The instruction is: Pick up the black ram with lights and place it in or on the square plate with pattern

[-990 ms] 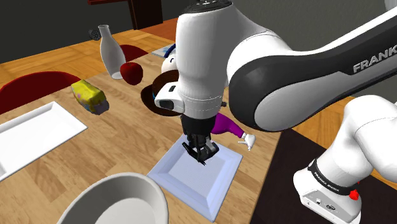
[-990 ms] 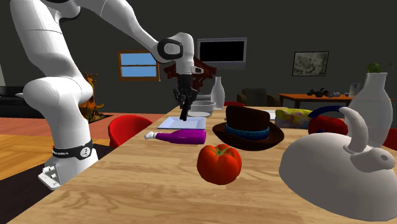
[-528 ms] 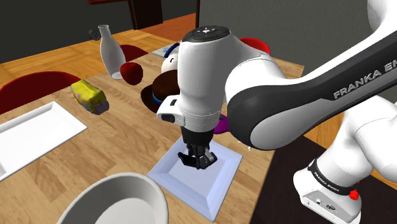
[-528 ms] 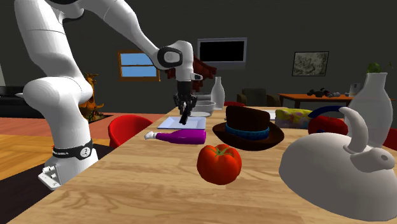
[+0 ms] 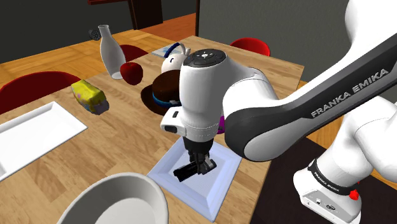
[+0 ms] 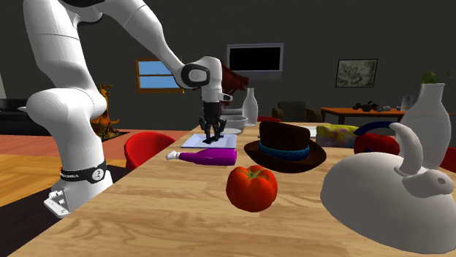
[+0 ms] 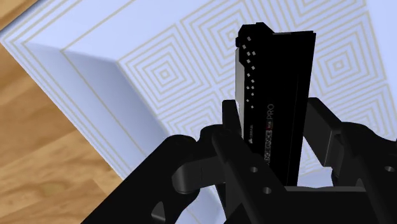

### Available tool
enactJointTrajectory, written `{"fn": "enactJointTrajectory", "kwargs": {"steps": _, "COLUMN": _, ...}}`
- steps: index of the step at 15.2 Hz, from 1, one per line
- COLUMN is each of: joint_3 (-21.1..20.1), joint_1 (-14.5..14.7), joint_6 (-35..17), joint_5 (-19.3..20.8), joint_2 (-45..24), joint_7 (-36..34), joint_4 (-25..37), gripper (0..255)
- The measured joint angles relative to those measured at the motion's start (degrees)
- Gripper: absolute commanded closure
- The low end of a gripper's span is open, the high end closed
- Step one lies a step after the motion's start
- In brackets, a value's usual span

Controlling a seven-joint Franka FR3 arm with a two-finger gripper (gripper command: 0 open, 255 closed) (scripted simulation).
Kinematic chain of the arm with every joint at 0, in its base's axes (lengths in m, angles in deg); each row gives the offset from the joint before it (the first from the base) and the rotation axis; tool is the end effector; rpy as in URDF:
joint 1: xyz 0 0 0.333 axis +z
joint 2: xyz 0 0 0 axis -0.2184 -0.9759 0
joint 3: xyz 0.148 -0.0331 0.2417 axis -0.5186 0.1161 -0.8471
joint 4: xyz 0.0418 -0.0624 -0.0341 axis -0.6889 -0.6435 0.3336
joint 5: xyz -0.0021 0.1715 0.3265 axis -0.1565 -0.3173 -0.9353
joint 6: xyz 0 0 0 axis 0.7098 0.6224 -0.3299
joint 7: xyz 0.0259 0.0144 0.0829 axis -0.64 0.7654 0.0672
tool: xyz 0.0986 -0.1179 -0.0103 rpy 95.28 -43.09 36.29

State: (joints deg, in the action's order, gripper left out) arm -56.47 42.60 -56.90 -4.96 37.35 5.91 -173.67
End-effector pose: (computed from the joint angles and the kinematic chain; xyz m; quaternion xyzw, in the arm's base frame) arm 0.3069 0.3363 0.2715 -0.7739 -0.6333 0.0041 0.0057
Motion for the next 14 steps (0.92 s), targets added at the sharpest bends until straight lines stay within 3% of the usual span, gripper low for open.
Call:
{"fn": "enactJointTrajectory", "kwargs": {"steps": 4, "joint_3": -0.01, "joint_1": 0.01, "joint_6": -0.17, "joint_5": 0.02, "joint_2": -0.06, "joint_7": -0.03, "joint_4": -0.09, "gripper": 255}}
{"fn": "enactJointTrajectory", "kwargs": {"steps": 5, "joint_3": -0.01, "joint_1": 0.00, "joint_6": -0.17, "joint_5": 0.02, "joint_2": -0.06, "joint_7": -0.02, "joint_4": -0.09, "gripper": 0}}
{"fn": "enactJointTrajectory", "kwargs": {"steps": 11, "joint_3": -0.01, "joint_1": 0.00, "joint_6": -0.18, "joint_5": 0.02, "joint_2": -0.07, "joint_7": -0.02, "joint_4": -0.09, "gripper": 0}}
{"fn": "enactJointTrajectory", "kwargs": {"steps": 14, "joint_3": 0.41, "joint_1": -0.06, "joint_6": 4.18, "joint_5": -0.85, "joint_2": 2.88, "joint_7": 0.92, "joint_4": 1.49, "gripper": 0}}
